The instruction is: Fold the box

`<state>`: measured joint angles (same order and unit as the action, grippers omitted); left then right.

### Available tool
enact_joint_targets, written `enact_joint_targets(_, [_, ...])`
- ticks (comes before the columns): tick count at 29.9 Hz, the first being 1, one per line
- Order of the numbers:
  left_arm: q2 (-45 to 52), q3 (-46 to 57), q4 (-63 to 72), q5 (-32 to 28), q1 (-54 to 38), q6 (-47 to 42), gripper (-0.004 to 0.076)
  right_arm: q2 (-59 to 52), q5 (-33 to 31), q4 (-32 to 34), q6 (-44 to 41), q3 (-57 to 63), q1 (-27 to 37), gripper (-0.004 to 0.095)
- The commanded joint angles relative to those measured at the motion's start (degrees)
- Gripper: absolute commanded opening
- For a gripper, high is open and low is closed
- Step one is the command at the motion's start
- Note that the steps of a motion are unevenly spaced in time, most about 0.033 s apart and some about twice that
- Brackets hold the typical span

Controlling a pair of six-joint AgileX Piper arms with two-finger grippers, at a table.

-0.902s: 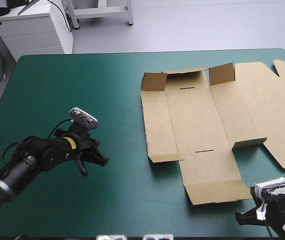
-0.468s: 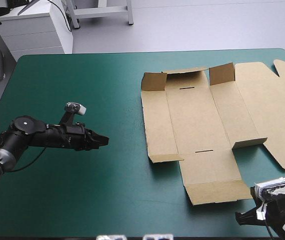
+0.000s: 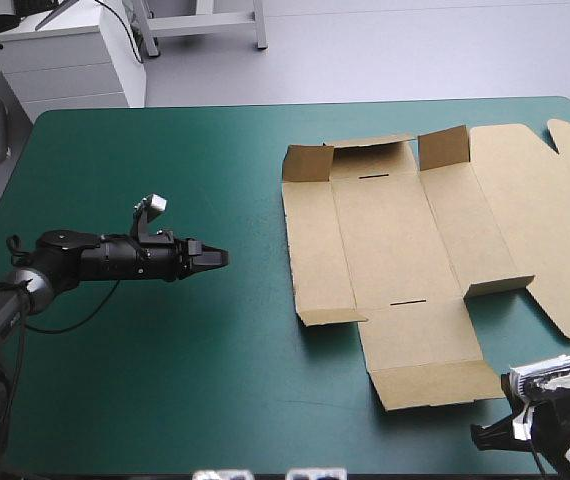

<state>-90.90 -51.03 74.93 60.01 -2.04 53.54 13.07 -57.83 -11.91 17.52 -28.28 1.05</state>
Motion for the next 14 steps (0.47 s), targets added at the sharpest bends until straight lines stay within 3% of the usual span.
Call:
enact_joint_targets(1, [-1.25, -1.64, 4.77, 3.94, 0.13, -0.14, 0.0231, 0.81, 3.62, -0.66, 0.36, -1.89, -0.28, -0.0014])
enact_joint_targets(6, [-3.21, -1.64, 5.73, -0.27, 3.32, 0.27, 0.0525, 0.81, 3.62, -0.66, 0.36, -1.89, -0.28, -0.0014])
enact_joint_targets(14, [-3.35, -1.64, 7.7, -15.05, 14.08, -2.81, 0.0553, 0.81, 3.62, -0.66, 0.36, -1.89, -0.28, -0.0014])
